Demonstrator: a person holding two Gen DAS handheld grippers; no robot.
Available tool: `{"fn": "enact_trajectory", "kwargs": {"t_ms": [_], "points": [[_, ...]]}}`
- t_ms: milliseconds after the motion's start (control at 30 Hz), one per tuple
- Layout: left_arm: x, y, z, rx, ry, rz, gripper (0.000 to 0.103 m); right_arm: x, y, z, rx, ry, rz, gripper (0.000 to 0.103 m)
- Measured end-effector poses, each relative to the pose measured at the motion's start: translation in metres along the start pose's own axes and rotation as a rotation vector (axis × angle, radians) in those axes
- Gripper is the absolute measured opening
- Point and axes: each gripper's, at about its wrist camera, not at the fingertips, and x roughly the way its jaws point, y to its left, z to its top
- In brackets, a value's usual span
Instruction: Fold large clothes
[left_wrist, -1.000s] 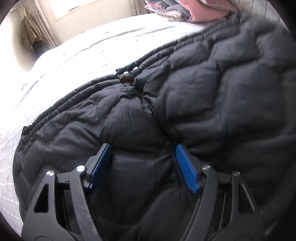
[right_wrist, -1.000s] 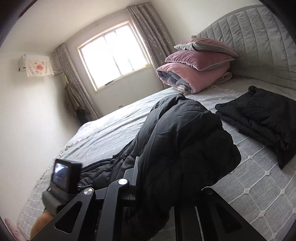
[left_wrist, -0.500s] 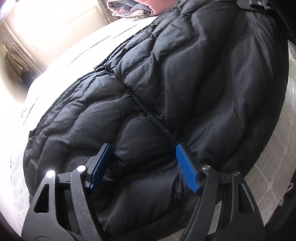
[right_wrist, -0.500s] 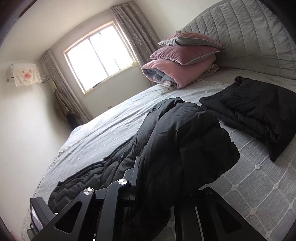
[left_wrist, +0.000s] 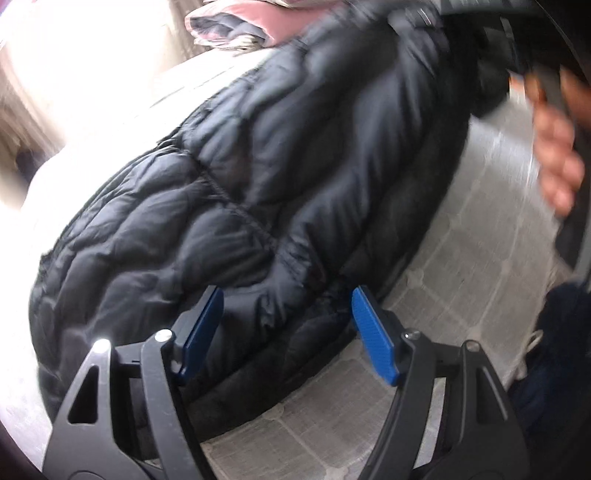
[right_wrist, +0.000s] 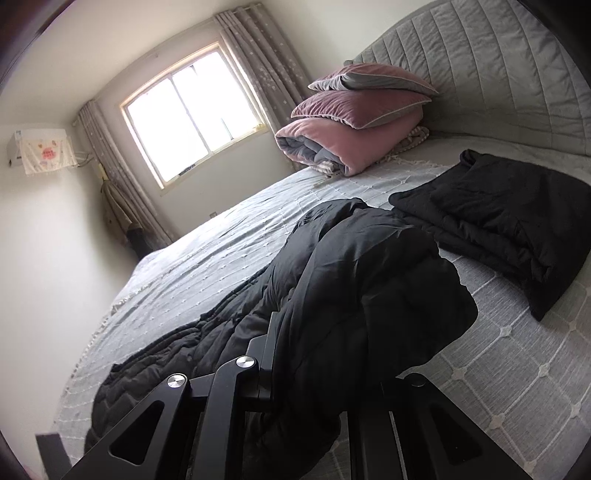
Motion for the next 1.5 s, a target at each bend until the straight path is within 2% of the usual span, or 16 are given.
{"fn": "enact_trajectory", "kwargs": {"t_ms": [67, 200, 267, 400, 467, 567, 600, 733, 800, 967, 1133, 1267, 1333, 1367, 1433, 1500], "points": [[-0.016, 0.019, 0.002, -0.047, -0.042, -0.007, 0.073, 0.001, -0.004, 0.001, 0.015, 0.006, 0.005, 0.012], [-0.034, 0.063, -0.008, -0.149, -0.068, 0.075, 0.073, 0.004, -0.012, 0.002, 0.035, 0.02, 0.0, 0.012], [-0.039, 0.092, -0.021, -0.254, -0.065, 0.126, 0.073, 0.004, -0.014, 0.003, 0.04, 0.02, -0.002, 0.012], [-0.035, 0.173, -0.06, -0.549, -0.036, 0.22, 0.071, 0.002, -0.017, 0.005, 0.044, 0.015, -0.018, 0.012], [-0.035, 0.202, -0.08, -0.658, -0.044, 0.185, 0.06, 0.001, -0.018, 0.005, 0.047, 0.012, -0.037, 0.012], [-0.034, 0.223, -0.102, -0.754, -0.051, 0.122, 0.053, -0.002, -0.022, 0.007, 0.057, 0.002, -0.061, 0.012], [-0.034, 0.229, -0.104, -0.764, -0.051, 0.114, 0.045, -0.004, -0.022, 0.007, 0.055, -0.005, -0.068, 0.012], [-0.033, 0.234, -0.112, -0.739, -0.03, 0.14, 0.031, -0.011, -0.012, 0.007, 0.015, -0.033, -0.088, 0.012], [-0.029, 0.226, -0.115, -0.745, -0.004, 0.117, 0.025, -0.013, -0.003, 0.007, -0.016, -0.05, -0.094, 0.013], [-0.016, 0.225, -0.123, -0.757, 0.019, 0.059, 0.021, -0.028, 0.04, 0.006, -0.147, -0.118, -0.112, 0.013], [-0.013, 0.231, -0.128, -0.782, 0.007, 0.011, 0.02, -0.043, 0.116, -0.006, -0.394, -0.216, -0.13, 0.013], [-0.015, 0.242, -0.135, -0.813, -0.015, -0.048, 0.02, -0.045, 0.192, -0.036, -0.631, -0.263, -0.121, 0.013], [-0.02, 0.248, -0.139, -0.834, -0.038, -0.092, 0.02, -0.042, 0.229, -0.06, -0.763, -0.274, -0.094, 0.014], [-0.028, 0.256, -0.143, -0.86, -0.077, -0.127, 0.02, -0.037, 0.247, -0.073, -0.827, -0.26, -0.06, 0.015], [-0.046, 0.268, -0.148, -0.894, -0.157, -0.158, 0.02, -0.025, 0.277, -0.105, -0.915, -0.171, 0.08, 0.019], [-0.066, 0.28, -0.156, -0.904, -0.234, -0.142, 0.02, -0.009, 0.291, -0.132, -0.957, -0.067, 0.187, 0.021]]}}
